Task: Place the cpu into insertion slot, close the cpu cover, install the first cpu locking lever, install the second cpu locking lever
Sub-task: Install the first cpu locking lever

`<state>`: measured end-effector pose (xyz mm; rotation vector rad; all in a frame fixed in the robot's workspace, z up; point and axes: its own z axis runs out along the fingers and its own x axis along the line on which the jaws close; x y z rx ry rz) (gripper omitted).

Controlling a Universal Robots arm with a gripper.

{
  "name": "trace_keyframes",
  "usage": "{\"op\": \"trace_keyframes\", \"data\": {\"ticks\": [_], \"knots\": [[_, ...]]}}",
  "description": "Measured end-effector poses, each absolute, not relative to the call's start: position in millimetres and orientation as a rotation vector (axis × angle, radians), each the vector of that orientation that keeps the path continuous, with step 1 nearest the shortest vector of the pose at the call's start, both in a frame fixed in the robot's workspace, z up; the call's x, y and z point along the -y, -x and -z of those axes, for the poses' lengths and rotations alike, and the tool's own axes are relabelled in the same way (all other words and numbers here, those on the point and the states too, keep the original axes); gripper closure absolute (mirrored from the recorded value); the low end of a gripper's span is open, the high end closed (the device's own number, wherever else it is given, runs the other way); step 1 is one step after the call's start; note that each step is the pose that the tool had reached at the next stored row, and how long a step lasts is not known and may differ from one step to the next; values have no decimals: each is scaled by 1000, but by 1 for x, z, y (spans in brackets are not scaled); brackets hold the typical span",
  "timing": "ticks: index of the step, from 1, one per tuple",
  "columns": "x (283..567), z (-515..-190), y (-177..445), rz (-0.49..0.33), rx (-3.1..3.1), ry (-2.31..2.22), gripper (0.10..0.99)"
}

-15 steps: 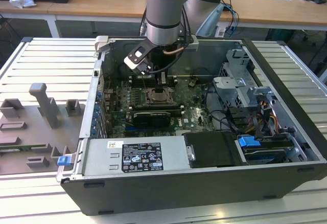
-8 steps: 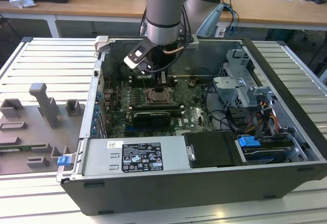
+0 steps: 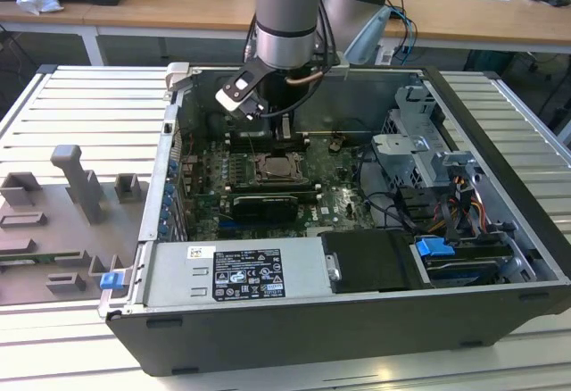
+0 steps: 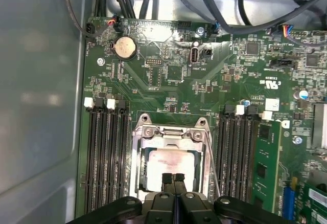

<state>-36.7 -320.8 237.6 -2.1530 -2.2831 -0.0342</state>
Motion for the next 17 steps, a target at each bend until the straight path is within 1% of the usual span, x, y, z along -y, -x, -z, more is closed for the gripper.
{"op": "trace_keyframes", "data": {"ticks": [13, 17], "knots": [[320, -263, 37, 4, 2297, 2165, 980], [320, -264, 37, 4, 2321, 2140, 980]]}}
